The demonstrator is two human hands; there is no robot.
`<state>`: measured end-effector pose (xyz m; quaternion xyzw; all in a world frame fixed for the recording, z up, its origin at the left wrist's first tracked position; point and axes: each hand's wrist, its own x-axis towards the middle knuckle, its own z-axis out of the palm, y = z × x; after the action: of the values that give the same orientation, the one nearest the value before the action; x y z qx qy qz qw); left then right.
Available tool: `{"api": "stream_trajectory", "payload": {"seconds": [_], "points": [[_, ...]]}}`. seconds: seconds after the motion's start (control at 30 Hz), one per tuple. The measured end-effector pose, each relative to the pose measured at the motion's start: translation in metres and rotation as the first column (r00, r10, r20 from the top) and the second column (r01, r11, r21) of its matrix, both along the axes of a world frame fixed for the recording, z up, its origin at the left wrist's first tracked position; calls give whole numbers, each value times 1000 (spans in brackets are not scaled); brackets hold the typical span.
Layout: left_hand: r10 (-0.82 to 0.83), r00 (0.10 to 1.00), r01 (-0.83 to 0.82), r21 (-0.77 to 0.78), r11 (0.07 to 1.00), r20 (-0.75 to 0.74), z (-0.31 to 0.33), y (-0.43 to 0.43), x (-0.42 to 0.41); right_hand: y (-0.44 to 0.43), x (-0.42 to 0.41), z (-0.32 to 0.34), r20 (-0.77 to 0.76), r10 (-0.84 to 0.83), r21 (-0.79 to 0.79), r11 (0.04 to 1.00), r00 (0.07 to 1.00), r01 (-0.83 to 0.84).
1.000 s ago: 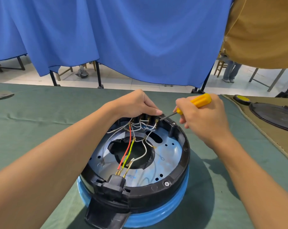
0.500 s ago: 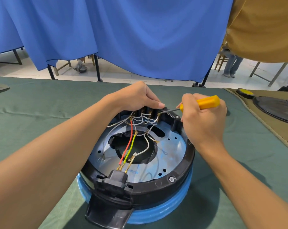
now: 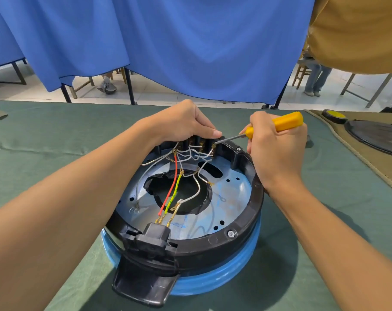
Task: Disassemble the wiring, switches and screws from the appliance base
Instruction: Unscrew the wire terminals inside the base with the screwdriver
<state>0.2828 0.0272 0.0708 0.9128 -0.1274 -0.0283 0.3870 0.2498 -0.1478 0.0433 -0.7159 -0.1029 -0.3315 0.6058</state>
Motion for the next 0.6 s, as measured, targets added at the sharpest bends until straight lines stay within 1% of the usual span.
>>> {"api": "stream_trajectory", "payload": {"seconds": [0.13,0.2,0.37,0.47,0.57,0.6], "points": [[11,1000,-11,19,1000,11,0,0,0,5,-5,4,124,0,-129,991,992,16],[16,1000,-16,21,1000,14,-1,0,1,6,-6,6,142,26,-171,985,989,-1],[0,1000,0,5,1000,8,-1,1,1,3,-1,6,0,87,-71,994,996,-87],[-1,1000,1,4,1000,3,-1,0,1,3,-1,5,0,105,-57,993,995,-104],[-8,1000,8,0,1000,0,-1,0,1,3,-4,3,10,73,12,997,997,-73],[-9,1000,9,1,1000,1,-1,0,1,2,-4,3,18,54,10,998,998,-54]]}}
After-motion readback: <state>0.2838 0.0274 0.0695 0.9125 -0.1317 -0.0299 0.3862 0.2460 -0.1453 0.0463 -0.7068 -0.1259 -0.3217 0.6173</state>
